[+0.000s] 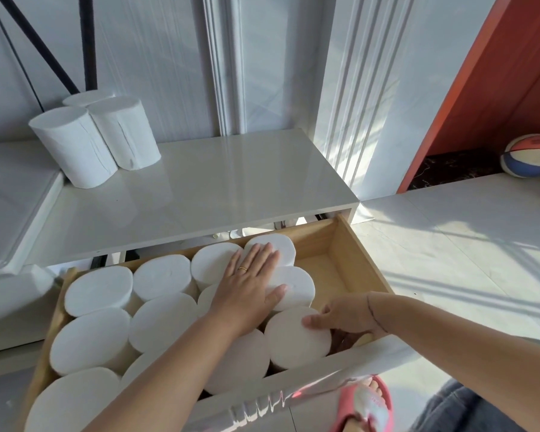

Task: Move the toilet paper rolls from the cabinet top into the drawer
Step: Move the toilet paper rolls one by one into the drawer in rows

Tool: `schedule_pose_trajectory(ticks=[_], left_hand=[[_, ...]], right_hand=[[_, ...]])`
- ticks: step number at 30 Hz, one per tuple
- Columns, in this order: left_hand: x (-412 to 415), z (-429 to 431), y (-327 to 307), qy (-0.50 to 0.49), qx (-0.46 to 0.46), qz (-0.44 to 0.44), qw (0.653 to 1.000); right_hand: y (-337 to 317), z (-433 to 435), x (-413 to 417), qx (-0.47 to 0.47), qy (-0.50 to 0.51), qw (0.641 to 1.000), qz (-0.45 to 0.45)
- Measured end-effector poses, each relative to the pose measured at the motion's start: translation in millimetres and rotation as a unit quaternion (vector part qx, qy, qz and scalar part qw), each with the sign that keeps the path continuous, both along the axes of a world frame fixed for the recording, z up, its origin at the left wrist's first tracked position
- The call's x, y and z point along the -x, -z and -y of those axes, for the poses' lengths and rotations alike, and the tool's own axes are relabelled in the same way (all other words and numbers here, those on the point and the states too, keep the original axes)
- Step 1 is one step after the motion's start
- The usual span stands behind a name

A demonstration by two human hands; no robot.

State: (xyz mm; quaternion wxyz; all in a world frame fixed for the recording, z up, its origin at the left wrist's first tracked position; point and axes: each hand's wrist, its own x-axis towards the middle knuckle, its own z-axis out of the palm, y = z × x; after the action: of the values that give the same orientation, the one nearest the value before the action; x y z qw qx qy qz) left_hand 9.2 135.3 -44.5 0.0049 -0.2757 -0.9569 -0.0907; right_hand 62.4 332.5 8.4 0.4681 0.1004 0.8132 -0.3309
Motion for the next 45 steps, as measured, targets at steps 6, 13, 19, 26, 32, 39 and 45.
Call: schedule_pose_trajectory(ticks=[6,13,19,26,32,39,45], left_hand=[[4,33,-14,-0.039,-0.042,-0.012,0.998],[33,120,-43,-0.136,-0.029,-0.037,0.990],[54,164,-45,-0.186,-0.036,-0.044,0.981],[89,175,-34,-0.213,-0.027,-0.073,0.974],[90,173,-28,-0.222,-0.031,-0.100,0.969],[89,173,-27,-0.224,-0.041,-0.115,0.967],[90,175,-25,-0.225,-0.035,-0.112,0.967]], right_hand=[[-46,21,29,-0.172,-0.088,0.925,-0.328],[-54,106,116,0.079,0.010,0.889,-0.451],[-45,186,203,0.155,0.089,0.849,-0.498],[-57,258,302,0.185,0.156,0.810,-0.535],[-50,295,344,0.217,0.171,0.815,-0.508],[-46,327,358,0.214,0.199,0.790,-0.539],[-44,327,353,0.190,0.212,0.771,-0.569]])
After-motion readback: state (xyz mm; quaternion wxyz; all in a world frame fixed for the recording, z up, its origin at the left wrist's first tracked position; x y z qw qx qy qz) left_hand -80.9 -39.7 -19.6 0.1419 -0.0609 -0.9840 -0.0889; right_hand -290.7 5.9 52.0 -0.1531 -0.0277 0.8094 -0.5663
